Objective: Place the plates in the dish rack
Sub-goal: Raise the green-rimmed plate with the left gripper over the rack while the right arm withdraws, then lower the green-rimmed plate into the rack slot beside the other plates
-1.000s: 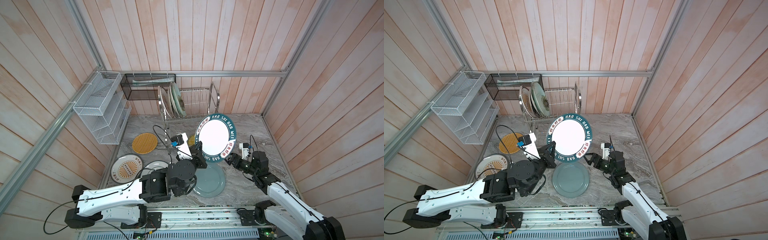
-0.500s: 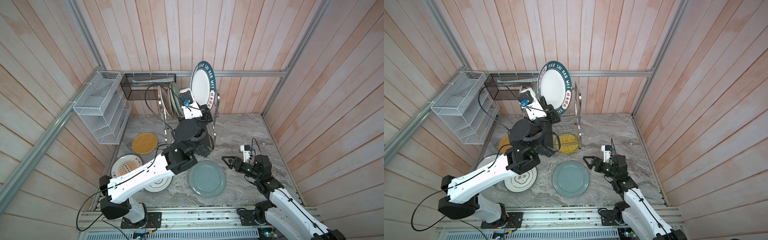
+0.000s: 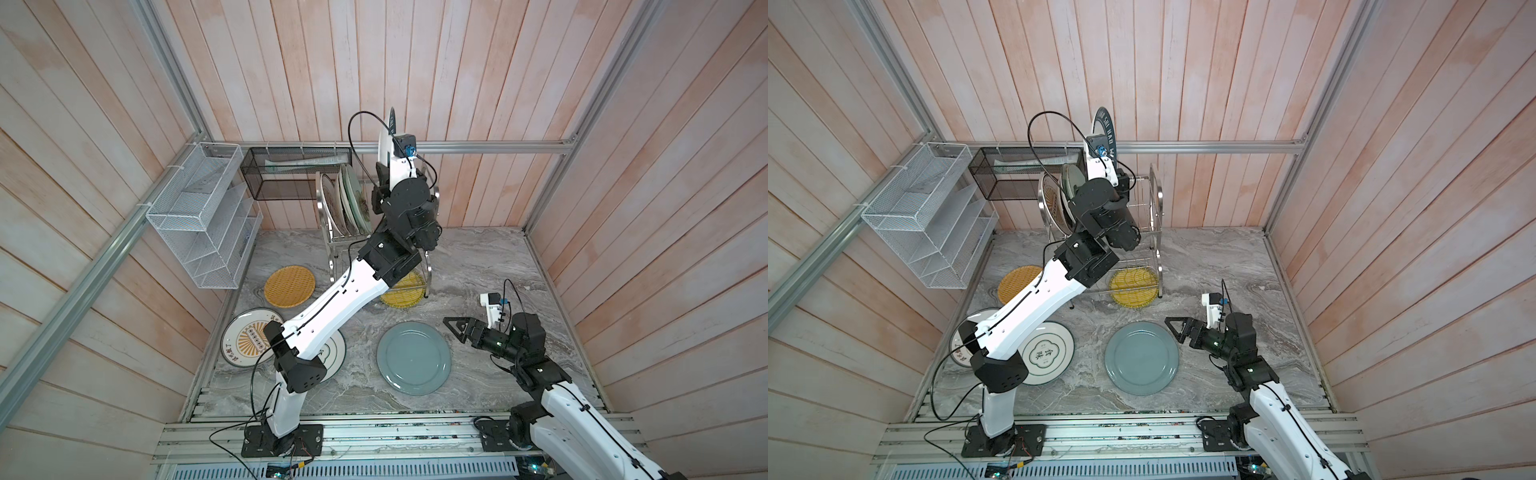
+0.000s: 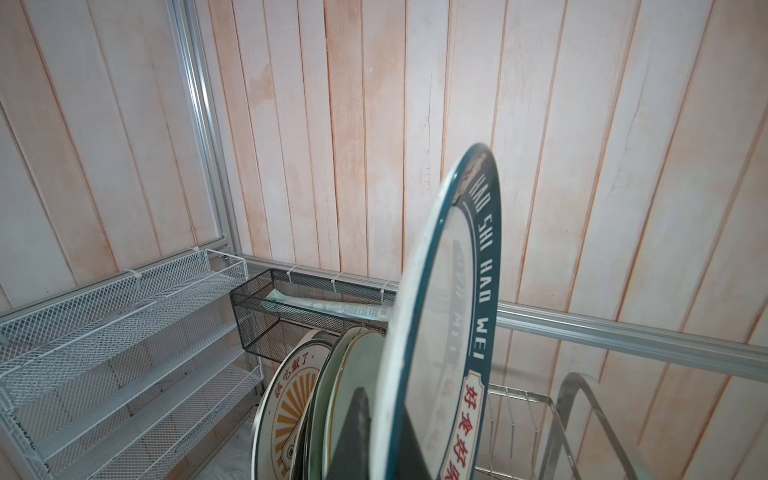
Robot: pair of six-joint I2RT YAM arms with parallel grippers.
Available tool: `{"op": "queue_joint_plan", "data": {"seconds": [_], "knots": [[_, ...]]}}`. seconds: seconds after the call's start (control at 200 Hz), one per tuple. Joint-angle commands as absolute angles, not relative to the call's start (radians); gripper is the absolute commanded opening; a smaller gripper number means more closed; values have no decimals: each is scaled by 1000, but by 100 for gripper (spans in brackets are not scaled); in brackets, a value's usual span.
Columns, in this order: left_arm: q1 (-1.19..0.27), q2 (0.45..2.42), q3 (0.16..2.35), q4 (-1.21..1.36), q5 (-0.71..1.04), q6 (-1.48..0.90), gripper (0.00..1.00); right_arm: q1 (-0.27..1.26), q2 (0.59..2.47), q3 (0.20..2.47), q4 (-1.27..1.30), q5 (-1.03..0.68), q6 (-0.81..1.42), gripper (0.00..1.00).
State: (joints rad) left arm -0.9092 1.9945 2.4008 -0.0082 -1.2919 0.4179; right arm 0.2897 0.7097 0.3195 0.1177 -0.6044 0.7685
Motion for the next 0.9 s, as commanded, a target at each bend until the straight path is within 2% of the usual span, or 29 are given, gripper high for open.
{"op": "queue_joint_plan", "data": {"seconds": [0.0, 0.29, 0.42, 0.62, 0.895], "knots": [[-873, 2009, 2449, -49, -1299, 445, 0, 301, 684, 313, 94, -622, 747, 98], [-817, 2087, 2477, -106, -1295, 461, 0, 317, 673, 295, 108, -620, 762, 98], [-796, 2143, 2551, -242, -1276, 385, 0, 321, 672, 295, 103, -621, 760, 98], [-780, 2164, 2566, -278, -1247, 369, 0, 322, 673, 287, 106, -613, 762, 98], [-749, 2187, 2585, -453, -1205, 208, 0, 324, 707, 293, 127, -618, 764, 98]]}}
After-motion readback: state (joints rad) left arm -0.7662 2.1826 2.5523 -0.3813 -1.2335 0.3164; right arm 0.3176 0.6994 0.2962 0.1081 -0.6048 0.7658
